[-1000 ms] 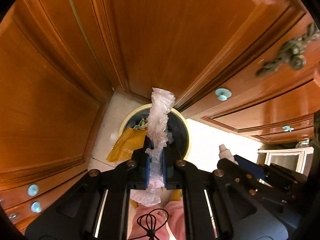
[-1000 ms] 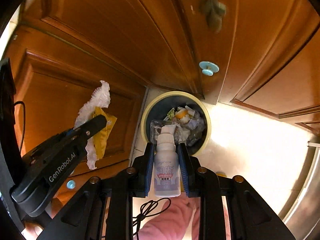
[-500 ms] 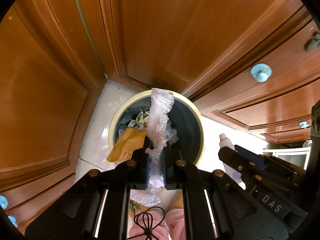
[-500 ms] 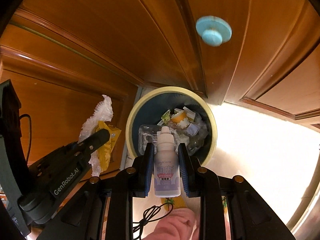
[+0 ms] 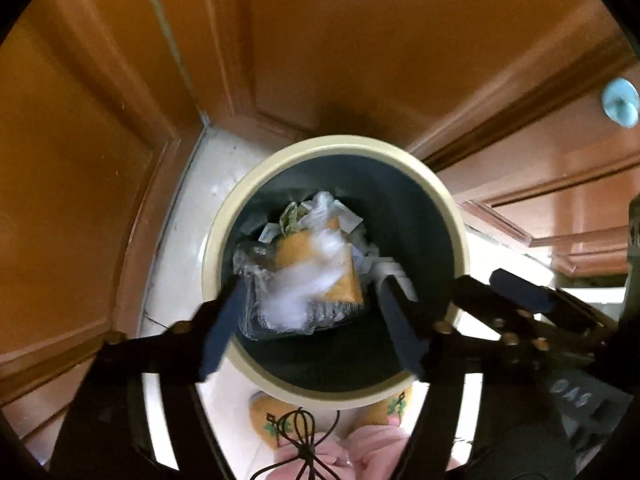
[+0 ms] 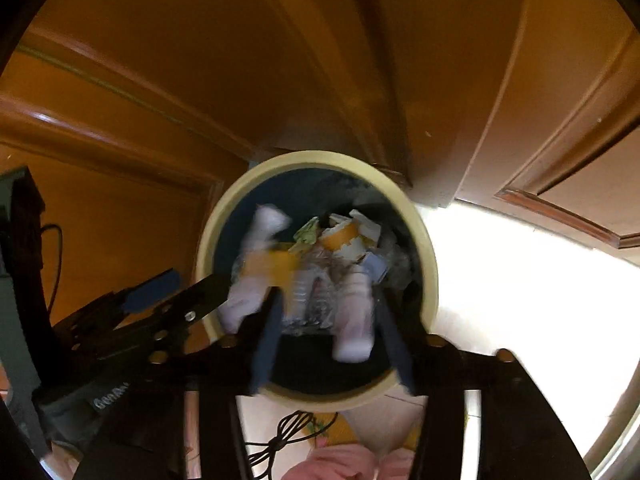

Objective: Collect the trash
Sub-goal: 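Raise both open tools back toward the counter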

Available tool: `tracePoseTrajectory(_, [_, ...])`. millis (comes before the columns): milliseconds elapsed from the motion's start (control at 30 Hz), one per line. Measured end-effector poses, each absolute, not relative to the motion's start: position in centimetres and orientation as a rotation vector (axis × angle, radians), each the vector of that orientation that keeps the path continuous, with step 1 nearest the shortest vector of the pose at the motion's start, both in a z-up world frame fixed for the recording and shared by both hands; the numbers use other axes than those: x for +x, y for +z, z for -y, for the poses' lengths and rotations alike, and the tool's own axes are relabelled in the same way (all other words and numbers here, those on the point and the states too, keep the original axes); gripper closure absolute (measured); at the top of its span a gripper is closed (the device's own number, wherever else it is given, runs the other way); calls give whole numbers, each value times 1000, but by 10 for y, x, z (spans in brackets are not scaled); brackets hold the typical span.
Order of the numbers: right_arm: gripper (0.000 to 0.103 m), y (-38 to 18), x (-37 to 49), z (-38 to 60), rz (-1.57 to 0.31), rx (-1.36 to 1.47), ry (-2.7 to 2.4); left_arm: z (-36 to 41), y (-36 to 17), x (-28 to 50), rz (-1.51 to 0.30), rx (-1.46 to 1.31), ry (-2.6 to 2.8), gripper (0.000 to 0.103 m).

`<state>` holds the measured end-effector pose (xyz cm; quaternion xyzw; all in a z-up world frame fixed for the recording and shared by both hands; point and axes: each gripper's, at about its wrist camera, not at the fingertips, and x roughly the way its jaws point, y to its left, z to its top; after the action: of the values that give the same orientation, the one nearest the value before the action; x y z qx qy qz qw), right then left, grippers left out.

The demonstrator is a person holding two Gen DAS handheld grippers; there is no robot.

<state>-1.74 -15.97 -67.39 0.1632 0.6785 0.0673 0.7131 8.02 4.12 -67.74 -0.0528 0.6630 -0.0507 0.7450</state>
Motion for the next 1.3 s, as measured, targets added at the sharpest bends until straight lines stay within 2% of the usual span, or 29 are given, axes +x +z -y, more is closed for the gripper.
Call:
tracePoseTrajectory(33, [32,-675,-19,163,-1496,370,140,-46,-681,80,-1450,-123,-95,26])
tracePoseTrajectory(67, [30,-676,-20,165,-1483,374,131,-49,-683,79,-1447,-128,-86,25])
tracePoseTrajectory(333, [30,-677,-30,160,-1471,356,125,-50,-681,73,-1453,-119,-84,23])
tracePoseTrajectory(800, [30,-641,-40,160,-1443,346,128,-43,-626,64,-1379,-89,-121,20])
tracePoseTrajectory(1033, [30,-593,-45,158,-1450,355,100,-52,-569,55,-1367,-112,-113,18])
tracePoseTrajectory(1300, [30,-485,-48,154,-1434,361,80,-57,-459,46,-1333,-92,-125,10])
